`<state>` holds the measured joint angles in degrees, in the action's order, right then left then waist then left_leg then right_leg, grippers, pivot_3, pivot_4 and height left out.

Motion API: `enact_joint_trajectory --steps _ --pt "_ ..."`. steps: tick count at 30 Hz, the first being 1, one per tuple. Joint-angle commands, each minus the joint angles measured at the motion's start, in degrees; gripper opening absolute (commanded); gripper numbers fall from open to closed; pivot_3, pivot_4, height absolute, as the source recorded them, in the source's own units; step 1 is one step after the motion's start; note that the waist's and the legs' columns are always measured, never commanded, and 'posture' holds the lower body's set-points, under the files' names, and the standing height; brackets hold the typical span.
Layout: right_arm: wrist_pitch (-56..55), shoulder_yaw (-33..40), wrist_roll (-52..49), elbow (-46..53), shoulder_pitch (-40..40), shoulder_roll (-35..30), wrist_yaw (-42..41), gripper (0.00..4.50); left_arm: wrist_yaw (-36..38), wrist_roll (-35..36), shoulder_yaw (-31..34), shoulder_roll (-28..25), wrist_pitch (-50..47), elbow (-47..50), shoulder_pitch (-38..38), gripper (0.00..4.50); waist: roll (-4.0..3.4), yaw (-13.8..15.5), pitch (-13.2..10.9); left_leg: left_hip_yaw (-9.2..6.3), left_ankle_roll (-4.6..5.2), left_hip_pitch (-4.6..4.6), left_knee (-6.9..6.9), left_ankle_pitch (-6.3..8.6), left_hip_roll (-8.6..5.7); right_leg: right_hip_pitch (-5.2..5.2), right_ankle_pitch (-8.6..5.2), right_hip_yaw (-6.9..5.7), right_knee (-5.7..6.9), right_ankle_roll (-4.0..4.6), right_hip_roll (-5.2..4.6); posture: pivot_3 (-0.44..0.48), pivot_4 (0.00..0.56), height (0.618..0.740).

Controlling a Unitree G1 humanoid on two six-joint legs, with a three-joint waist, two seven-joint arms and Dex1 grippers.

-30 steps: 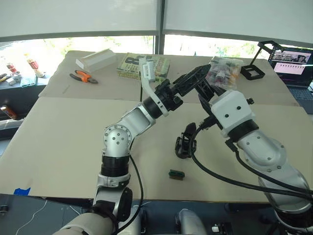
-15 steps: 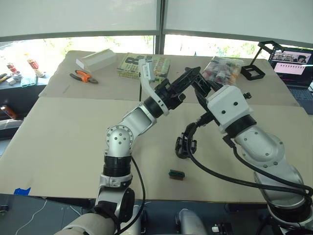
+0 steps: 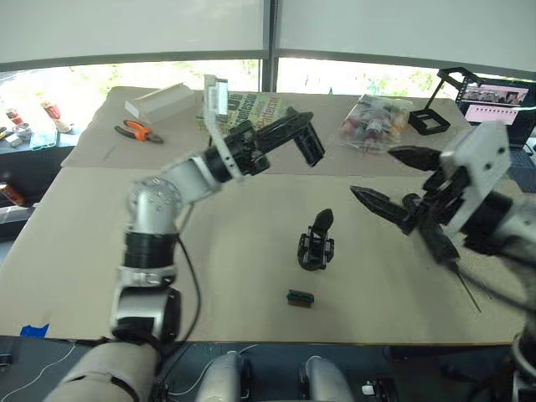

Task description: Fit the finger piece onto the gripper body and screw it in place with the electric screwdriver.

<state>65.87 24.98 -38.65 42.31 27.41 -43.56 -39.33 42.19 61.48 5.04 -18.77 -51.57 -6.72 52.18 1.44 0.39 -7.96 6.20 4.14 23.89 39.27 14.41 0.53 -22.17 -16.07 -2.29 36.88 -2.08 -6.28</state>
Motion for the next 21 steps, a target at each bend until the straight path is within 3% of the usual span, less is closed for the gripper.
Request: enact_joint_trajectory --steps 1,4,7,19,21 --pt "16.87 2.79 -15.96 -7.75 9.77 -1.5 -2.59 4.5 16.48 -4.95 -7.74 -3.74 -0.33 -0.22 3.65 0.05 -0.03 -0.02 -0.02 0.0 0.01 -0.01 0.0 0.01 0.0 0.01 0.0 0.0 0.0 0.01 -0.01 0.0 0.15 0.74" --pt "25.14 -1.11 -20.79 -14.37 17.07 1.13 0.41 4.5 25.48 -8.18 -12.76 -6.08 -0.74 -0.53 5.75 0.05 -0.03 0.13 -0.03 0.02 0.03 -0.02 -0.06 0.02 0.02 -0.01 -0.02 -0.02 -0.02 0.06 -0.04 0.0 0.15 0.74" --pt "26.63 -5.64 -27.95 -20.18 20.13 2.24 5.63 4.5 29.22 -11.29 -15.5 -5.93 -0.24 -0.98 7.44 0.05 -0.04 0.21 -0.03 0.03 0.04 0.02 -0.13 0.03 0.03 -0.05 -0.03 0.03 -0.04 0.07 -0.12 0.0 0.15 0.74" --pt "25.15 -11.87 -47.18 -23.53 21.75 2.63 21.15 4.5 29.33 -15.24 -16.42 -4.6 -3.85 1.07 7.38 0.05 -0.04 0.15 -0.04 0.02 0.18 0.32 -0.09 0.08 0.02 -0.2 0.0 -0.01 0.16 0.02 -0.18 0.0 0.15 0.74" --pt "24.25 -12.91 -49.57 -23.33 20.96 1.17 22.52 3.96 28.84 -15.11 -15.72 -4.22 -4.07 1.42 7.19 0.05 -0.04 0.17 -0.04 0.01 0.19 0.32 -0.09 0.08 0.03 -0.2 0.0 0.0 0.16 0.02 -0.19 0.0 0.15 0.74"
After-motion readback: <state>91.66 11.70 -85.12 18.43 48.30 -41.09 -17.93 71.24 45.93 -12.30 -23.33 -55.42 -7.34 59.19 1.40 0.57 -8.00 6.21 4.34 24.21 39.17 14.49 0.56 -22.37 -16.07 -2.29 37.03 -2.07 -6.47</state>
